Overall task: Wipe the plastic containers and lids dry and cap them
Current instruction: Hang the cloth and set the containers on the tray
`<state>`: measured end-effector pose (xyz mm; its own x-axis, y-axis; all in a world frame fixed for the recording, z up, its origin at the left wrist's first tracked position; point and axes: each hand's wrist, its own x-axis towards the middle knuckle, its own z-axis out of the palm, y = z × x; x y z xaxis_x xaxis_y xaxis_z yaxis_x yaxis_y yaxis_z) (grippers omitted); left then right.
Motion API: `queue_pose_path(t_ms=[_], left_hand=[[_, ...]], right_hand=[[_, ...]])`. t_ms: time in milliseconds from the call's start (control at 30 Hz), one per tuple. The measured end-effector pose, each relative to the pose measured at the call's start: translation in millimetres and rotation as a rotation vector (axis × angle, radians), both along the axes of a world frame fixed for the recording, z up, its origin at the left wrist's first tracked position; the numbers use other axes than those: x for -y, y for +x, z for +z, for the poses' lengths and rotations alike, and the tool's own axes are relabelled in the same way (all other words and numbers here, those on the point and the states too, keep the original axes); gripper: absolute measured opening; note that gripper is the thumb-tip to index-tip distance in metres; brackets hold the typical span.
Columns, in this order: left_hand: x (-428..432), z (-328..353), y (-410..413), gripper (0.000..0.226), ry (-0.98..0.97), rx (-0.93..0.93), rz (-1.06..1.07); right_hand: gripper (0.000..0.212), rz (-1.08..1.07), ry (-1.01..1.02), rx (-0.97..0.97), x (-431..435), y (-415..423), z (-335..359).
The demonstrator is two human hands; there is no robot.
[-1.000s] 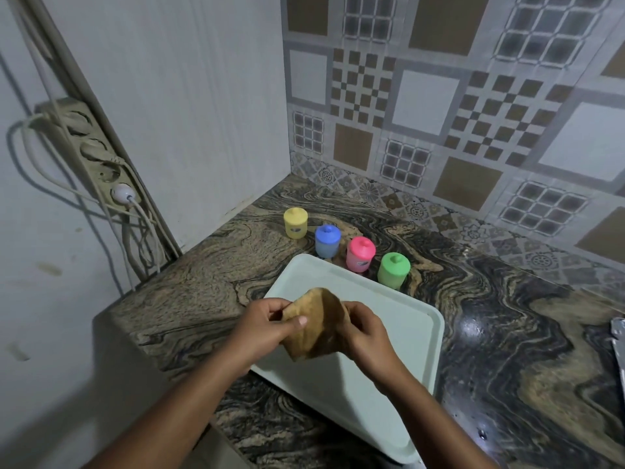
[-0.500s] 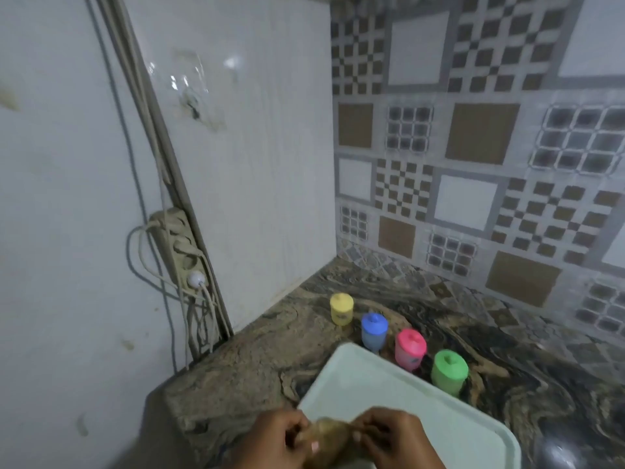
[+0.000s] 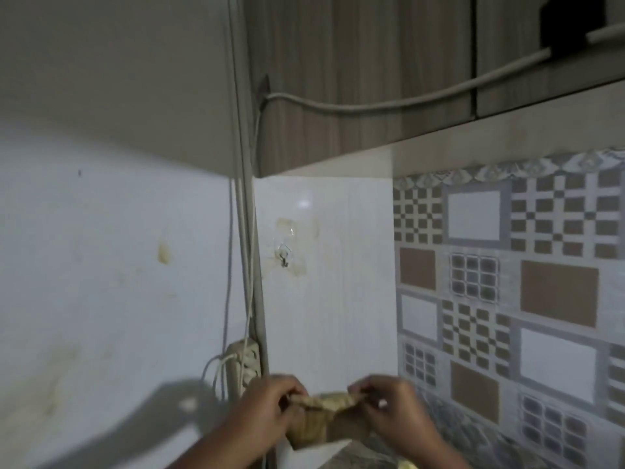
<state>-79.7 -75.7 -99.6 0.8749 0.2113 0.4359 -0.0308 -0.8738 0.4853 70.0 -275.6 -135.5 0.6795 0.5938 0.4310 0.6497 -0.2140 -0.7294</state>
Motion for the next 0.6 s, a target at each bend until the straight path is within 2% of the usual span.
queue_pose_path(t_ms=[33,100,200,267,400,600], left_hand=[[-8,21,5,0.032,0.054,0.051,0.013],[-26,56,17,0.024,0.156,0.101,0.054],[-51,102,38,0.025,0.370,0.220,0.082],[-65,131,49,0.033,0.473,0.261,0.106],[-87,169,73,0.052,0.632,0.283,0.155],[-104,183,99,0.037,0.875,0.180,0.352]], right_hand=[[0.028,-0.014,0.025,0.051,-16,11,22],[0.037,0.010,0.067,0.138,-46,30,59],[0.036,-0.003,0.153,0.272,-83,48,112],[0.037,-0.030,0.207,0.339,-106,58,144],[0.036,-0.068,0.246,0.458,-150,78,185],[0.039,-0.085,0.223,0.527,-197,105,196]])
